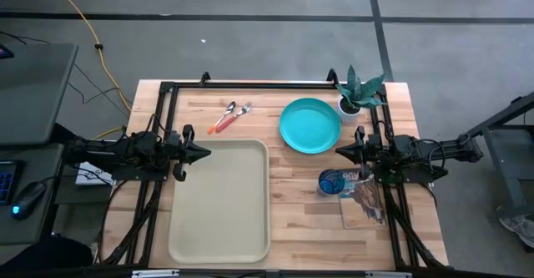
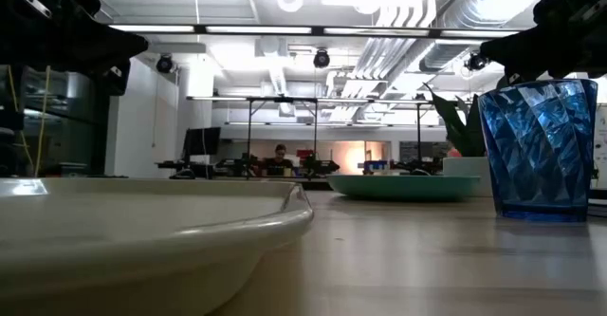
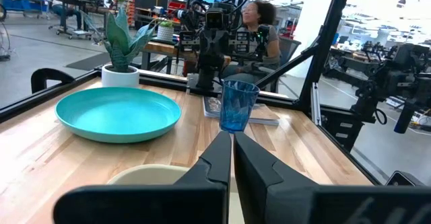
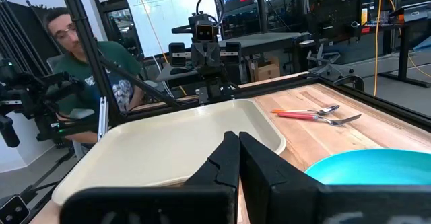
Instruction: Pick and place plate/cup/fork/spoon on tray
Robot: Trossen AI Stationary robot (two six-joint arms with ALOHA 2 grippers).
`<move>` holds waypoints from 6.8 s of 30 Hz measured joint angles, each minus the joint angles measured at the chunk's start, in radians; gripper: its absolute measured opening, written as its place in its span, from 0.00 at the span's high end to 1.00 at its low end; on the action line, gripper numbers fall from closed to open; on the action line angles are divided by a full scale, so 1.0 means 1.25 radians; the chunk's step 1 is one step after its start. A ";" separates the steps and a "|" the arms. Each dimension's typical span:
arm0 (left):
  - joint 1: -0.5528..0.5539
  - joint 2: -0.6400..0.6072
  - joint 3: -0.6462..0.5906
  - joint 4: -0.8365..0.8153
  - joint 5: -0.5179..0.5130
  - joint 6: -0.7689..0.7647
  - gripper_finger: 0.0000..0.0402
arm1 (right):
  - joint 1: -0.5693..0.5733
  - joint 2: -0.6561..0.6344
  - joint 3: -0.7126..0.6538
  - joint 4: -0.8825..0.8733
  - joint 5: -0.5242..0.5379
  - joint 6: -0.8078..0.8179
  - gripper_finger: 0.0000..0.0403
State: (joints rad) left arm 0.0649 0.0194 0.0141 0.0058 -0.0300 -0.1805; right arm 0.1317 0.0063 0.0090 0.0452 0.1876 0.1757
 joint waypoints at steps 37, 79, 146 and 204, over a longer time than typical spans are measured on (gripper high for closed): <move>0.000 0.000 0.000 0.000 0.000 0.000 1.00 | 0.000 0.000 0.000 0.000 0.000 0.000 1.00; 0.000 0.000 0.000 0.000 0.000 0.000 1.00 | 0.000 0.000 0.000 0.000 0.000 0.000 1.00; 0.000 0.000 0.000 0.157 -0.053 -0.005 1.00 | 0.000 0.000 0.000 0.000 0.000 0.000 1.00; -0.212 1.125 0.649 -0.248 -0.021 0.248 0.97 | 0.000 0.000 0.000 0.000 0.000 0.000 1.00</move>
State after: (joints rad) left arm -0.2003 1.4258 0.8249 -0.3044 -0.0559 0.1298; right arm 0.1314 0.0067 0.0089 0.0452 0.1878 0.1757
